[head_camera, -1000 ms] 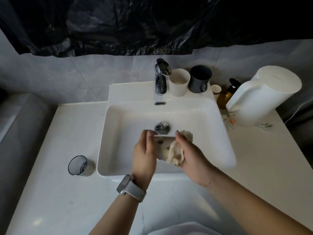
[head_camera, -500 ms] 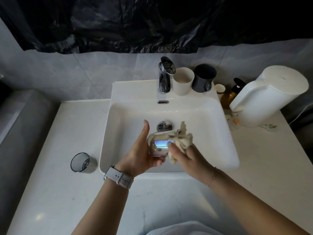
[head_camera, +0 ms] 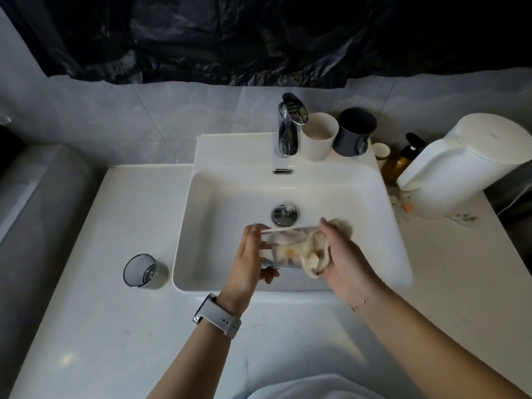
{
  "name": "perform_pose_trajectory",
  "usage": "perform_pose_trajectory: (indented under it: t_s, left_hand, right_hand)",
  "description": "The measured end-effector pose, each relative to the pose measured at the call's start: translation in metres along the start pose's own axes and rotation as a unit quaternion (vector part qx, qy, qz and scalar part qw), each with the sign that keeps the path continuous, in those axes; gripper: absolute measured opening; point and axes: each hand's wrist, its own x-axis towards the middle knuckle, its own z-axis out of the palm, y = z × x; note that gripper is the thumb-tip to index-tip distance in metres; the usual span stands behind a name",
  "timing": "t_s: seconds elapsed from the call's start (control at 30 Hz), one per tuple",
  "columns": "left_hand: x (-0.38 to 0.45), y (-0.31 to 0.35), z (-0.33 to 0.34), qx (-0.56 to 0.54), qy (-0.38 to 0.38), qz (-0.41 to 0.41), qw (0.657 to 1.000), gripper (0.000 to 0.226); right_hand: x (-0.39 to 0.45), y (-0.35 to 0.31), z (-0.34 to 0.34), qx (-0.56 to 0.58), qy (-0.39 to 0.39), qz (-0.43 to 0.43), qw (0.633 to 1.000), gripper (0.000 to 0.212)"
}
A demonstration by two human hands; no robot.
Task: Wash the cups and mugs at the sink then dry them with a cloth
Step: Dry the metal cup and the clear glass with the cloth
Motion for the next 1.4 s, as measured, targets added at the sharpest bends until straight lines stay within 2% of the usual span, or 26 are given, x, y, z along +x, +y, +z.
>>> perform_pose_trajectory:
  t_s: [0.07, 0.13, 0.17, 0.23, 0.3, 0.4, 0.5, 0.6, 0.7, 0.77, 0.83, 0.87, 0.97, 1.03, 1.13, 1.2, 1.3, 1.4]
  left_hand:
    - [0.004, -0.002, -0.002, -0.080, 0.015, -0.077, 0.994, 0.038]
    - [0.009, -0.004, -0.005, -0.102, 0.027, -0.123, 0.987, 0.038]
    - [0.011, -0.005, -0.007, -0.111, 0.030, -0.136, 0.984, 0.038]
    - [0.013, -0.007, -0.006, -0.127, 0.027, -0.128, 0.983, 0.036]
    - [0.014, -0.007, -0.004, -0.126, 0.016, -0.095, 0.987, 0.041]
    - [0.015, 0.002, -0.002, -0.131, 0.018, -0.121, 0.984, 0.069]
    - [0.021, 0.006, -0.002, -0.167, 0.008, -0.128, 0.978, 0.062]
    - [0.025, 0.010, -0.003, -0.202, 0.000, -0.138, 0.970, 0.057]
    - [0.026, 0.010, -0.006, -0.209, -0.029, -0.143, 0.967, 0.041]
    - [0.023, 0.010, -0.002, -0.206, -0.014, -0.129, 0.970, 0.038]
    - [0.018, 0.010, 0.002, -0.215, 0.000, -0.137, 0.967, 0.037]
    - [0.016, 0.008, 0.005, -0.228, 0.008, -0.139, 0.964, 0.040]
    - [0.014, 0.001, 0.015, -0.191, 0.057, -0.111, 0.974, 0.048]
    - [0.012, -0.004, 0.022, -0.139, 0.086, -0.086, 0.983, 0.050]
    - [0.008, -0.007, 0.027, -0.037, 0.116, -0.038, 0.992, 0.037]
    - [0.004, -0.008, 0.026, -0.015, 0.134, -0.010, 0.991, 0.034]
    - [-0.003, -0.012, 0.020, 0.015, 0.146, 0.030, 0.989, 0.029]
    - [-0.009, -0.020, 0.011, 0.035, 0.128, 0.044, 0.990, 0.024]
  right_hand:
    - [-0.012, 0.001, -0.004, -0.071, 0.039, -0.164, 0.983, 0.013]
    - [-0.022, 0.007, -0.006, -0.134, -0.003, -0.339, 0.931, 0.010]
    - [-0.022, 0.013, -0.011, -0.216, -0.050, -0.417, 0.882, 0.008]
    - [-0.011, 0.027, -0.021, -0.395, -0.171, -0.504, 0.749, 0.013]
    - [0.001, 0.033, -0.021, -0.513, -0.260, -0.488, 0.657, 0.025]
    - [0.014, 0.038, -0.012, -0.656, -0.248, -0.492, 0.517, 0.039]
    - [0.018, 0.031, -0.009, -0.695, -0.246, -0.494, 0.461, 0.039]
    - [0.020, 0.024, -0.002, -0.709, -0.216, -0.522, 0.422, 0.041]
    - [0.023, 0.018, 0.007, -0.724, -0.174, -0.540, 0.392, 0.040]
    - [0.026, 0.017, 0.010, -0.725, -0.170, -0.541, 0.391, 0.039]
    - [0.031, 0.018, 0.013, -0.721, -0.176, -0.529, 0.412, 0.041]
    - [0.035, 0.018, 0.015, -0.710, -0.174, -0.519, 0.443, 0.042]
    - [0.043, 0.012, 0.023, -0.619, -0.154, -0.475, 0.606, 0.038]
    - [0.040, 0.004, 0.030, -0.581, -0.151, -0.402, 0.692, 0.032]
    - [0.043, -0.010, 0.038, -0.623, -0.126, -0.216, 0.741, 0.035]
    - [0.054, -0.013, 0.039, -0.589, -0.132, -0.125, 0.787, 0.037]
    - [0.064, -0.008, 0.041, -0.515, -0.163, -0.071, 0.838, 0.032]
    - [0.066, -0.003, 0.038, -0.454, -0.152, -0.007, 0.878, 0.024]
